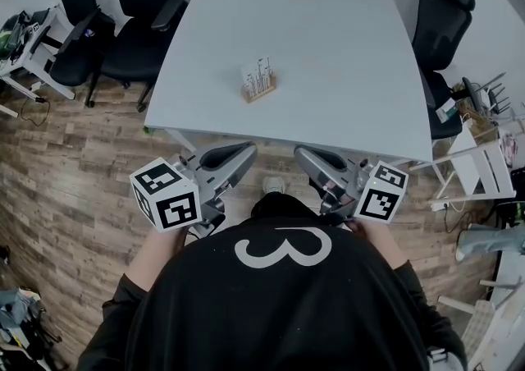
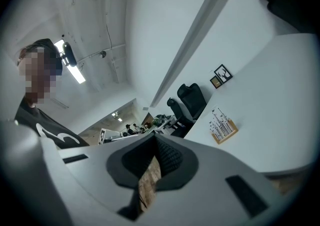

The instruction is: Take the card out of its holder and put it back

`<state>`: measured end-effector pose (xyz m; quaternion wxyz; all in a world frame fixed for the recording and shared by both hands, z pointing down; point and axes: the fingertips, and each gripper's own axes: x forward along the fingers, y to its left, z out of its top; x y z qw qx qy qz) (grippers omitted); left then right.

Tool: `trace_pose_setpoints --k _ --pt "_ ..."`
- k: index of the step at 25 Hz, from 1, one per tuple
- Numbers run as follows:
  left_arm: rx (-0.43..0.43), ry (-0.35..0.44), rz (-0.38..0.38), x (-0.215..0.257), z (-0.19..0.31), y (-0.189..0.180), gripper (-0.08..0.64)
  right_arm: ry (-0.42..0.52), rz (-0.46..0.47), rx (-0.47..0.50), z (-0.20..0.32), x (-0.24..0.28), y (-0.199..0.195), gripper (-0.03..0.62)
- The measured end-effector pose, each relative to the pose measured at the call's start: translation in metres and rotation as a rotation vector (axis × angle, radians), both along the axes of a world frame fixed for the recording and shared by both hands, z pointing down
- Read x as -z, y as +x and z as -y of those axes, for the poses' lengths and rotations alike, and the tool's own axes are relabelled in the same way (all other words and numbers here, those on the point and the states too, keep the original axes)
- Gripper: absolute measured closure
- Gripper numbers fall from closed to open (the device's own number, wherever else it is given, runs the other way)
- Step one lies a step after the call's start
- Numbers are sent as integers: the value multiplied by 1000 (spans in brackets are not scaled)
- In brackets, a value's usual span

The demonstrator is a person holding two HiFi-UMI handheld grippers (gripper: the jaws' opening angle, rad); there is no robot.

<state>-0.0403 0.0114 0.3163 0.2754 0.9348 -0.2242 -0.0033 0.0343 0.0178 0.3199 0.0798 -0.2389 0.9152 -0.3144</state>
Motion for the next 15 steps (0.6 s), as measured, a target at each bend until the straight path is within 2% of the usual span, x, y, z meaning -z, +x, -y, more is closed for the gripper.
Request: trace_pose_setpoints --k 15 --pt "36 2 9 0 -2 -15 546 8 -16 16 -9 5 -12 584"
